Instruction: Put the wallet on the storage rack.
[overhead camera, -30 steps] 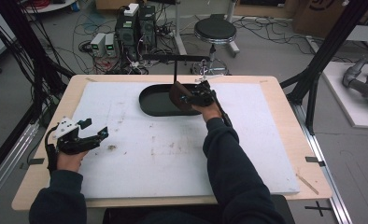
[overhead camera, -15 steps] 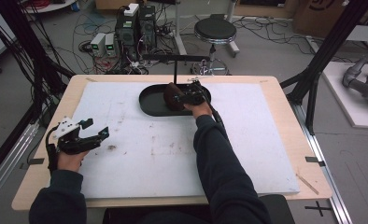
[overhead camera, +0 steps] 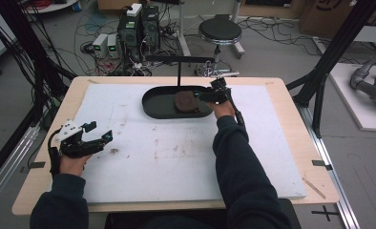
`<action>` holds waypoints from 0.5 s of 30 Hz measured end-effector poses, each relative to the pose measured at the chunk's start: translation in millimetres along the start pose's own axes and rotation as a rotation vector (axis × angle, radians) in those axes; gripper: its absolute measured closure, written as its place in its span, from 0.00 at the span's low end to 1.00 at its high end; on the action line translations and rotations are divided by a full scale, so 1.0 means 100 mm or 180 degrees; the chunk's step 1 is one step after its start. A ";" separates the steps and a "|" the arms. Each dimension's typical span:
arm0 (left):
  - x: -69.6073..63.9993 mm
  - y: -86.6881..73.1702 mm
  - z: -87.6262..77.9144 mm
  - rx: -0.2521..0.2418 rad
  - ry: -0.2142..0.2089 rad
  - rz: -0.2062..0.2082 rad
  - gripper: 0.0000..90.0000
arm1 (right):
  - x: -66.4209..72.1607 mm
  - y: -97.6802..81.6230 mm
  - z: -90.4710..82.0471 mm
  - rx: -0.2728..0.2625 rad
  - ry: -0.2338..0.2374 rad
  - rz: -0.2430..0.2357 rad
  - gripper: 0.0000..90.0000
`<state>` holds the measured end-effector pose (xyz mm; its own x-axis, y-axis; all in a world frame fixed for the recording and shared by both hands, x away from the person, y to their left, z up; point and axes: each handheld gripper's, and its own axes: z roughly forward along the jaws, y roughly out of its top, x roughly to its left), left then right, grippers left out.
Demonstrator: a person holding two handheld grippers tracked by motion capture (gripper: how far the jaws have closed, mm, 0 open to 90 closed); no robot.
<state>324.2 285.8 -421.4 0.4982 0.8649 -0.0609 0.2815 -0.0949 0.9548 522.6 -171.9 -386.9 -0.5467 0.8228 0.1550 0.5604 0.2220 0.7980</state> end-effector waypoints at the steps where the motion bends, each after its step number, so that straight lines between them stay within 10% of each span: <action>1: 0.00 0.00 0.00 -0.0006 -0.0005 -0.0005 0.26 | -0.02 0.00 -0.07 -0.0017 -0.0025 -0.0079 0.34; 15: -0.07 0.01 0.04 0.0002 -0.0048 0.0043 0.24 | -0.13 -0.30 -0.82 -0.0046 -0.0158 -0.0657 0.22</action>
<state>324.3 278.0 -421.6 0.5142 0.8561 -0.0525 0.2754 -0.1068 0.9554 461.9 -232.4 -364.7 -0.6175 0.7855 -0.0411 0.4304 0.3812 0.8182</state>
